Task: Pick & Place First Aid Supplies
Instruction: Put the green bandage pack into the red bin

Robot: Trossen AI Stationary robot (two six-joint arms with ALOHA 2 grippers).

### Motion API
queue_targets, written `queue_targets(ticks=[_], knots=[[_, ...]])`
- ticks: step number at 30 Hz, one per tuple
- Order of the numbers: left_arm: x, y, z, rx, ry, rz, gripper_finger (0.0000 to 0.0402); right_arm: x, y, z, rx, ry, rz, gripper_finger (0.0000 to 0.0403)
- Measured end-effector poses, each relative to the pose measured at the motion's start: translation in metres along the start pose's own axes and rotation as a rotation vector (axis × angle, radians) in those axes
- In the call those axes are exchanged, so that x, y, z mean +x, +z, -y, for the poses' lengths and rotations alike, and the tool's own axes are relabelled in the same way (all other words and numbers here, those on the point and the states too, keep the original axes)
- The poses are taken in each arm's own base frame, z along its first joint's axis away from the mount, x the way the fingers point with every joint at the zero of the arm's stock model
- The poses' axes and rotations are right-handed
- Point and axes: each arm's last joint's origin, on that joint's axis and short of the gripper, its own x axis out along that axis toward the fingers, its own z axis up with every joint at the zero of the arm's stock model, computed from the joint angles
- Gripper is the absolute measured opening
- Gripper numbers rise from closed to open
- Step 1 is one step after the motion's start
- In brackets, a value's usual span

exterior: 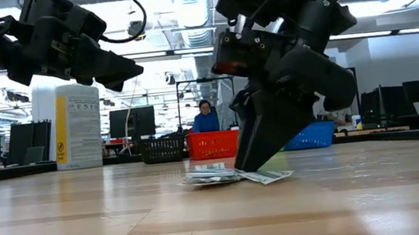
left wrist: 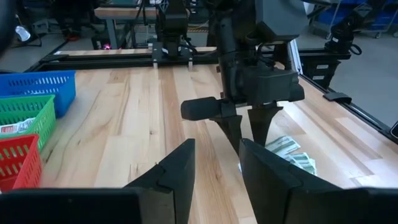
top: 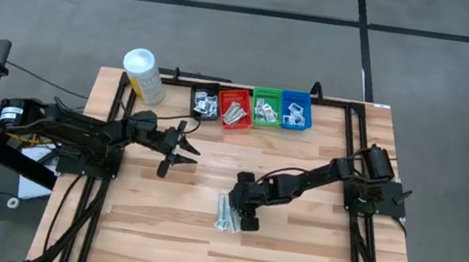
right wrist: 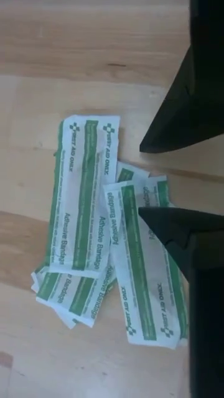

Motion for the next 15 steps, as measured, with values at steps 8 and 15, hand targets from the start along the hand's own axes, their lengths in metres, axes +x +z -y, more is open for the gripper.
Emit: queue_targets(ticks=[8, 15], knots=[[0.0, 0.0, 0.0, 0.0, 0.0, 0.0, 0.0126, -0.0005, -0.0019, 0.0021, 0.004, -0.01, -0.025, 0.0068], [0.0, 0.0, 0.0, -0.001, 0.0, 0.0, 0.0126, -0.0002, -0.0028, 0.0023, 0.003, -0.016, -0.031, 0.0005]])
